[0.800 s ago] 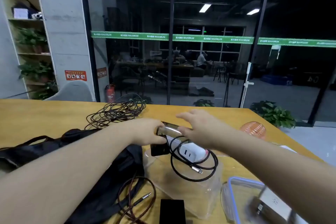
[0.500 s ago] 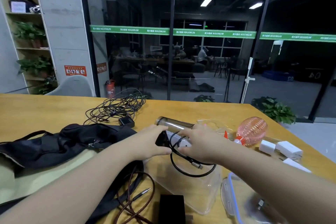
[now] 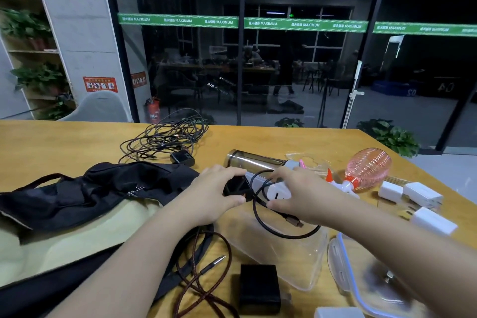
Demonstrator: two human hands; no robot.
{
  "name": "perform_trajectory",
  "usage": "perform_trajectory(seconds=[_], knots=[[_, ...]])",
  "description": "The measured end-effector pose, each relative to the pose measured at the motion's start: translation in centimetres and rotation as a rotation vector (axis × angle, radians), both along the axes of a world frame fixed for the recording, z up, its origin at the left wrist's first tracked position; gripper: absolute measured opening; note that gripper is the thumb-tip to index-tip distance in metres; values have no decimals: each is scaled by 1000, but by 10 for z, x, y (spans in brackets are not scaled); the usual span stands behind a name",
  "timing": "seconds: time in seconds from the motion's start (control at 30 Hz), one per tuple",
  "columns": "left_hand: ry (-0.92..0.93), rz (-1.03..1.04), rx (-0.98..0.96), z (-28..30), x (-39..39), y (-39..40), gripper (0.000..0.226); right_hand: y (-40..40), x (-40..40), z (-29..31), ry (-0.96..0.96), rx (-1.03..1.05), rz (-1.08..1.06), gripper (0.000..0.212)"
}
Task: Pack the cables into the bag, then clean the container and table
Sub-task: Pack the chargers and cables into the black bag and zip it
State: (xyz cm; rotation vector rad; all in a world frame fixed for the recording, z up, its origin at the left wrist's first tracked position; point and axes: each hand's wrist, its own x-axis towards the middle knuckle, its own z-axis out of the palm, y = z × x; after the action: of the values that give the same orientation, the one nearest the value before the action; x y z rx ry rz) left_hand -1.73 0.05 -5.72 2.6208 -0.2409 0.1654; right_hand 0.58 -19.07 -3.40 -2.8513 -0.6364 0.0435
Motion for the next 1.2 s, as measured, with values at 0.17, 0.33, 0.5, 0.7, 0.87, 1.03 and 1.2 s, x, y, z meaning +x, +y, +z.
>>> perform_trajectory(seconds=[0.17, 0.33, 0.5, 0.7, 0.87, 1.03, 1.2], knots=[[-13, -56, -82, 4, -9, 6, 53, -2, -2, 5, -14, 136, -11, 64], [-124, -63, -196, 13, -26, 32, 49, 17, -6, 17, -126, 273, 24, 63], [-208, 50, -105, 14, -47, 89, 49, 61, -17, 14, -183, 358, 169, 58], [-126, 176, -151, 2, -75, 162, 45, 118, -27, 5, -156, 393, 312, 60], [-68, 231, -143, -23, -89, 202, 48, 164, -35, -5, -82, 393, 419, 62], [-27, 176, -163, -55, -97, 213, 62, 209, -37, -34, 33, 383, 459, 66], [-11, 198, -135, -74, -98, 223, 61, 228, -30, -59, 93, 294, 416, 71]])
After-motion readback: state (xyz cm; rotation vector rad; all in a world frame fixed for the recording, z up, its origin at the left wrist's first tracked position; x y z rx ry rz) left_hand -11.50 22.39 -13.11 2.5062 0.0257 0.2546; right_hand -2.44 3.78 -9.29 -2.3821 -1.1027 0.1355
